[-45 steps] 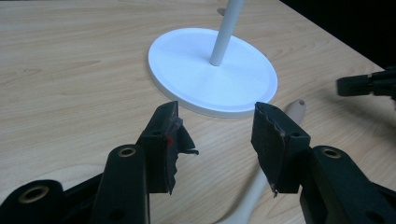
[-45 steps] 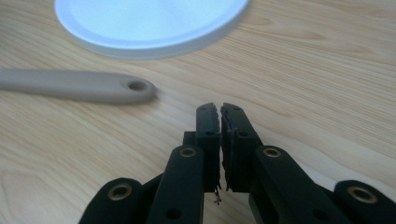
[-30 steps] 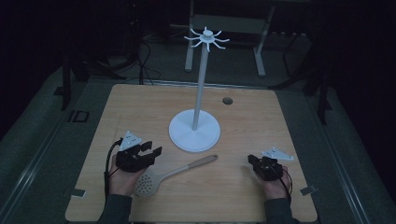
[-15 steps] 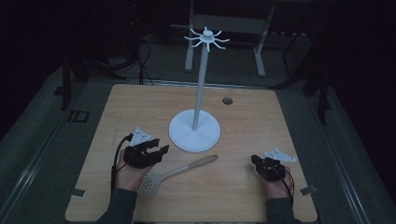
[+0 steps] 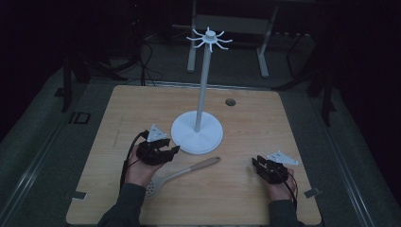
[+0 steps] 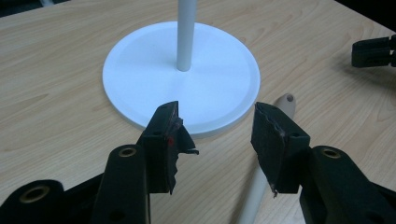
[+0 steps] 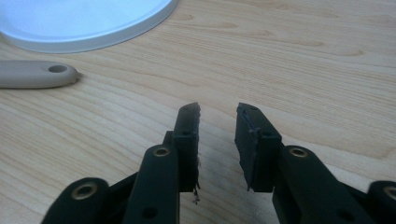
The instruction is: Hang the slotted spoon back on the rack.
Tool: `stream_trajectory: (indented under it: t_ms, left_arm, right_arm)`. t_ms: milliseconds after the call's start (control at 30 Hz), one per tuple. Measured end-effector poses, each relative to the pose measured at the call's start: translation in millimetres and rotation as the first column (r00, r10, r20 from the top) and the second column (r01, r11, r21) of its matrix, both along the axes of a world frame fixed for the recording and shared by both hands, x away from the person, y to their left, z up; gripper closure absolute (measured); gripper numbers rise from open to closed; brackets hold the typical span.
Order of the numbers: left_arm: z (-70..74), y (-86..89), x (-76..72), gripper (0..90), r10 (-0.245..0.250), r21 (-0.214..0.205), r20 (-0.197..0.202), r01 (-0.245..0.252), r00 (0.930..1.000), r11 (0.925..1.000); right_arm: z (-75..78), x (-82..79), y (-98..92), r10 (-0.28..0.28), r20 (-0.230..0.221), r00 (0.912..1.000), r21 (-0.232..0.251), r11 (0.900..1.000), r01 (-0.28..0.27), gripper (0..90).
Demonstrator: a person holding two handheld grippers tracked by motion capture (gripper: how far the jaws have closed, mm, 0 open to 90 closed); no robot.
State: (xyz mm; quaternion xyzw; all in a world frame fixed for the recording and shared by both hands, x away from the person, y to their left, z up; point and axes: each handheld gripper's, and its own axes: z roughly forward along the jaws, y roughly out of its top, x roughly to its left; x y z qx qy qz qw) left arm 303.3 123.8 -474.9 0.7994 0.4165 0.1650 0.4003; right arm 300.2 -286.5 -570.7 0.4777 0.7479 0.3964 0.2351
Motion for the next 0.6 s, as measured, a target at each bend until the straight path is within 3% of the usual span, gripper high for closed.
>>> stream_trajectory:
  t_ms: [333, 600]
  left_arm:
    - [-0.7, -5.9, 9.2, 50.5, -0.030, 0.053, -0.024, 0.031, 0.9992, 0.9981]
    - [-3.5, -14.8, 16.4, 50.0, -0.081, 0.116, -0.063, 0.088, 0.9947, 0.9893]
  right_arm:
    - [-2.2, 1.7, -3.5, -0.030, 0.009, 0.9995, 0.003, 0.9996, 0.030, 60.7]
    - [-2.6, 2.2, -4.0, -0.042, 0.010, 0.9991, -0.003, 0.9991, 0.042, 57.0]
